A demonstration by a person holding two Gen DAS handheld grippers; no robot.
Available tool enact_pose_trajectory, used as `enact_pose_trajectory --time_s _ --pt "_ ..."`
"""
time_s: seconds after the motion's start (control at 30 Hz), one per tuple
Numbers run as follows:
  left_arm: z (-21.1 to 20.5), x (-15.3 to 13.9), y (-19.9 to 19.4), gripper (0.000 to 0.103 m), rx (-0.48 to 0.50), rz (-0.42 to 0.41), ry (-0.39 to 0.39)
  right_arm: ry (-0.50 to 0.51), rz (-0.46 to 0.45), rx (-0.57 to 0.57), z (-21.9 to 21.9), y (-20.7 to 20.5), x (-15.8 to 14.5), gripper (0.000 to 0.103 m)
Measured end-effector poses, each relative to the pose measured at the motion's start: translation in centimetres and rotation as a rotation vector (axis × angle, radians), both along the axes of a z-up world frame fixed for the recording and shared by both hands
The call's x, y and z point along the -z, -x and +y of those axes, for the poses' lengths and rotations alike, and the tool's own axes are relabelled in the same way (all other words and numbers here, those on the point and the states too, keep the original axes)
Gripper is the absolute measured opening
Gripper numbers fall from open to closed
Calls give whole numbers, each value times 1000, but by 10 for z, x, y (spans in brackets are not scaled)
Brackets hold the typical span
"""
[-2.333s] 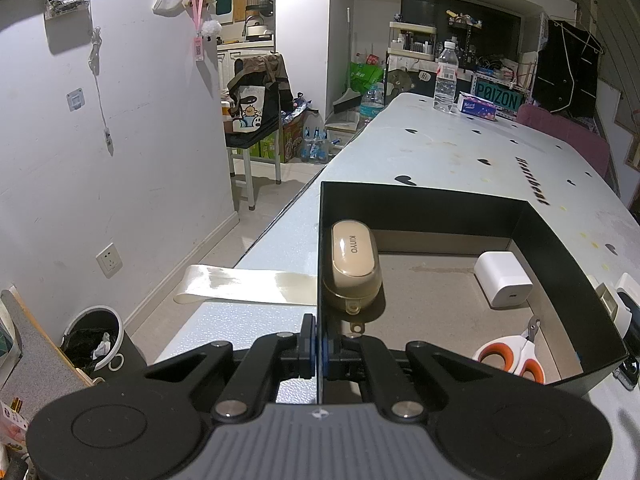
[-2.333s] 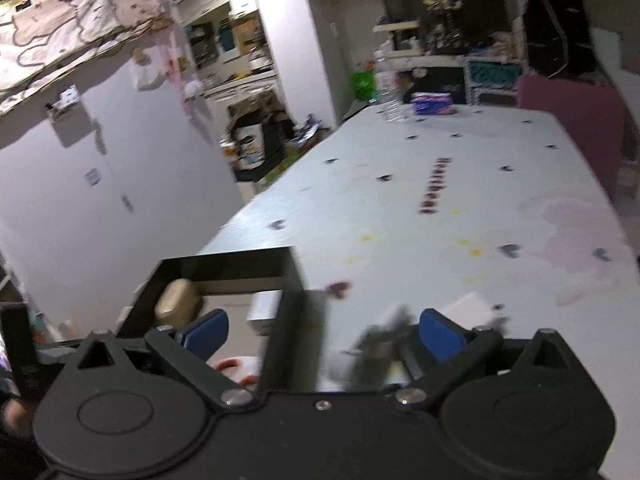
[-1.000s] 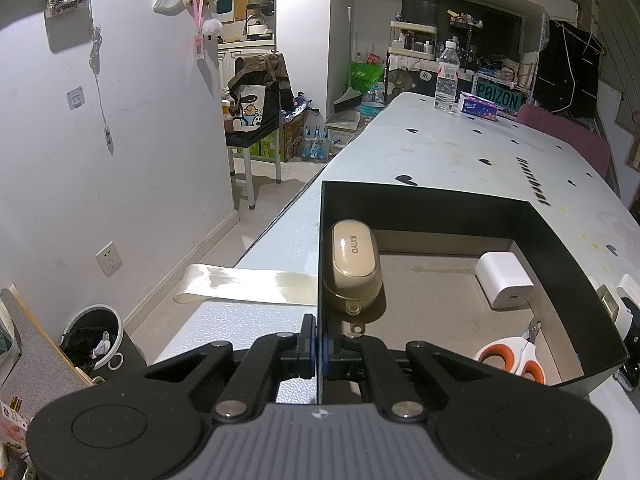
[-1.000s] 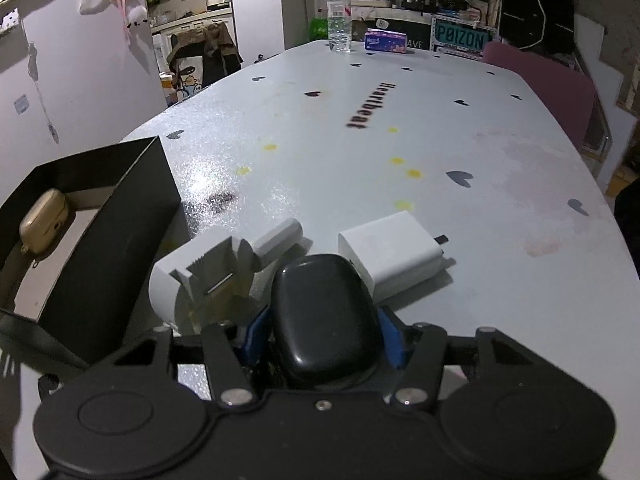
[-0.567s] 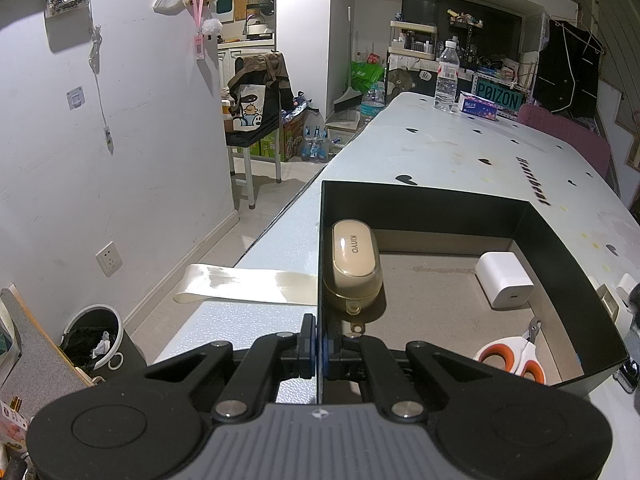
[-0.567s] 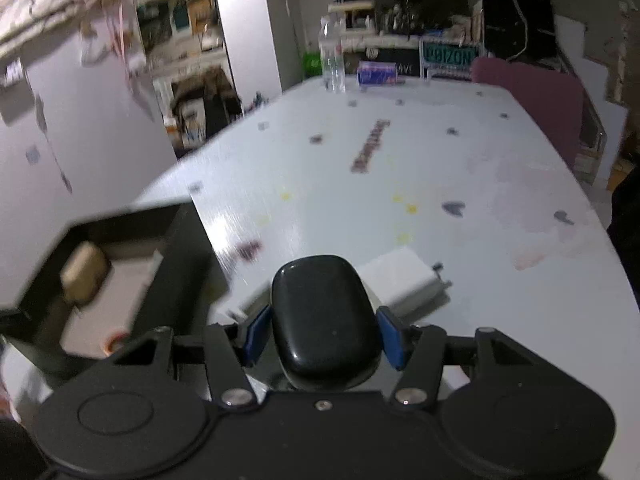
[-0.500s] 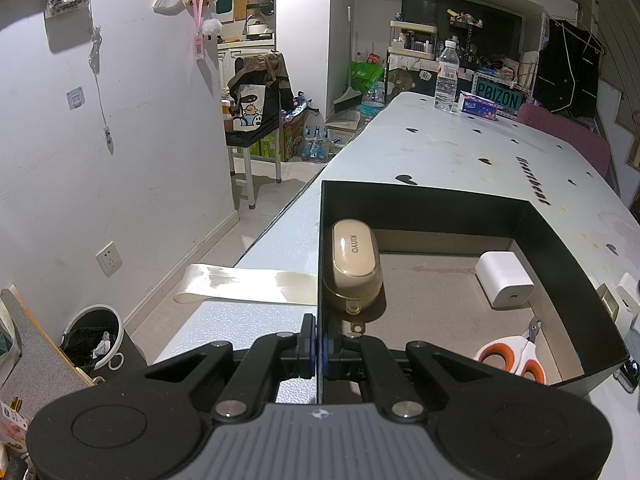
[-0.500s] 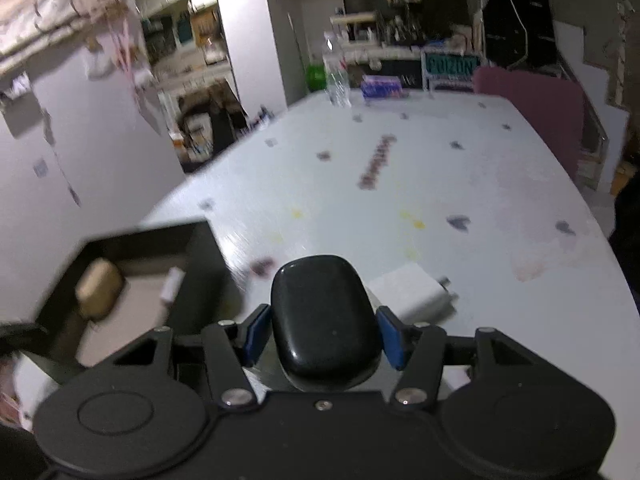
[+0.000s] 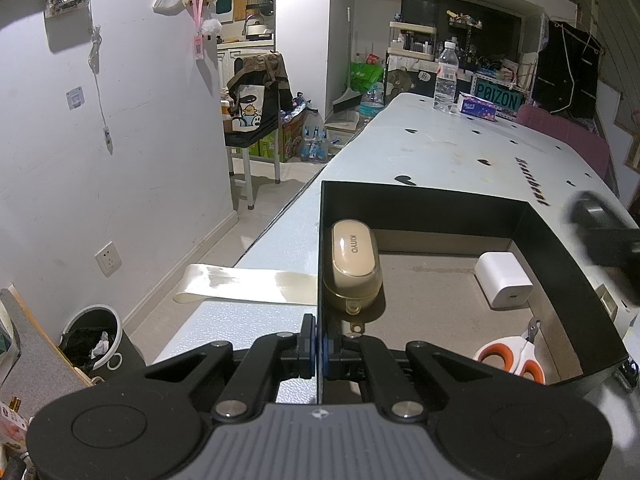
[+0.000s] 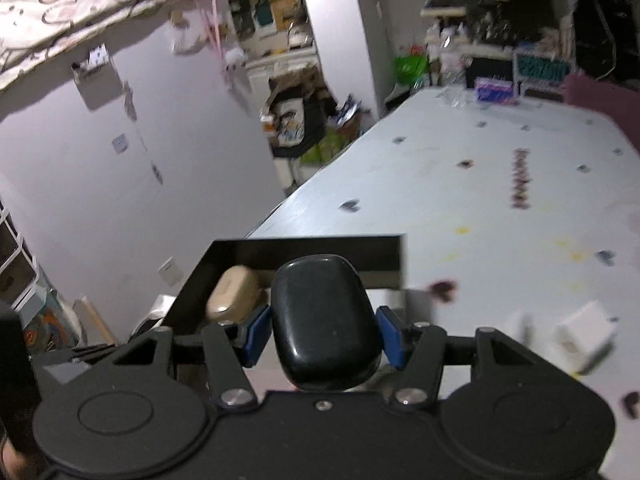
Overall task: Organize rigid objects
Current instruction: 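Lower the black earbud case into the black box and open the right gripper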
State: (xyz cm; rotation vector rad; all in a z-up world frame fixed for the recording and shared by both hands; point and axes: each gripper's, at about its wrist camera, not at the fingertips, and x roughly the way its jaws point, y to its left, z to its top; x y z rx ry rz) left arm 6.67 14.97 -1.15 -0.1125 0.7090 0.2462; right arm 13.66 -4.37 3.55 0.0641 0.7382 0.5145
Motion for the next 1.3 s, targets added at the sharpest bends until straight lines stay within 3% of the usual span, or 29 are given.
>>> enact_pose_trajectory --time_s 0.27,0.67,0.8,1.07,1.3 --pt "3 2 2 4 4 -5 6 43 149 29 52 -32 30 58" --pt "6 1 3 4 8 -11 16 117 230 53 75 -46 52 58" --pt "6 1 2 4 8 -11 17 90 232 51 70 -46 47 64" --pt "6 1 2 4 8 -11 16 64 233 24 52 -37 33 64" --pt "6 1 2 4 8 -11 16 46 180 -18 30 -16 11 66"
